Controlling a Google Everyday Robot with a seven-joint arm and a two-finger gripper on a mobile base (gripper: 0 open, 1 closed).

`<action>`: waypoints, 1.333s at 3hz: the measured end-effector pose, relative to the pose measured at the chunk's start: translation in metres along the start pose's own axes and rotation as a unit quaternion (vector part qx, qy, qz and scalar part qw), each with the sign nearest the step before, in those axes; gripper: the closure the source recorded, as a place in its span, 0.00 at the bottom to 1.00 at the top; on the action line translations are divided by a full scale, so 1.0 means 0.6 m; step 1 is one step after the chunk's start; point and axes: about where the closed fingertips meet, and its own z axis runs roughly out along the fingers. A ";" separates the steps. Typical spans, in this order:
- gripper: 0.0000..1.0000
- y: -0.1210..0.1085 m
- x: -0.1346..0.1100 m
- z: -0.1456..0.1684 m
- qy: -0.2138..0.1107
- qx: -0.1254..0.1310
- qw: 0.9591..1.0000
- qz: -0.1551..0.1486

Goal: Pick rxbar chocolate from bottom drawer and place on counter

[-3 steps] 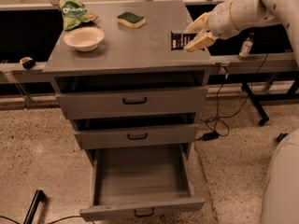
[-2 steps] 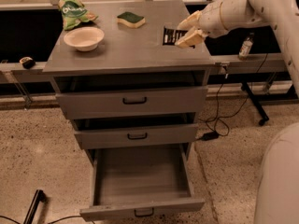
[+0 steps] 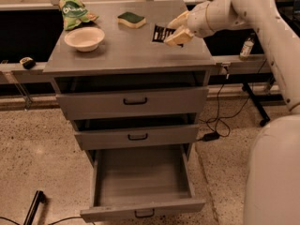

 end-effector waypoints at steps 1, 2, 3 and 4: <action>0.35 0.006 0.008 0.031 0.008 -0.016 1.000 0.020; 0.12 0.021 0.015 0.058 0.015 -0.040 0.999 0.027; 0.00 0.024 0.016 0.063 0.016 -0.045 0.998 0.027; 0.00 0.030 0.018 0.069 0.016 -0.055 0.998 0.025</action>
Offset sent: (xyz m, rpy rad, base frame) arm 0.0178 0.0260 -0.0415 -0.0349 0.1531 0.0391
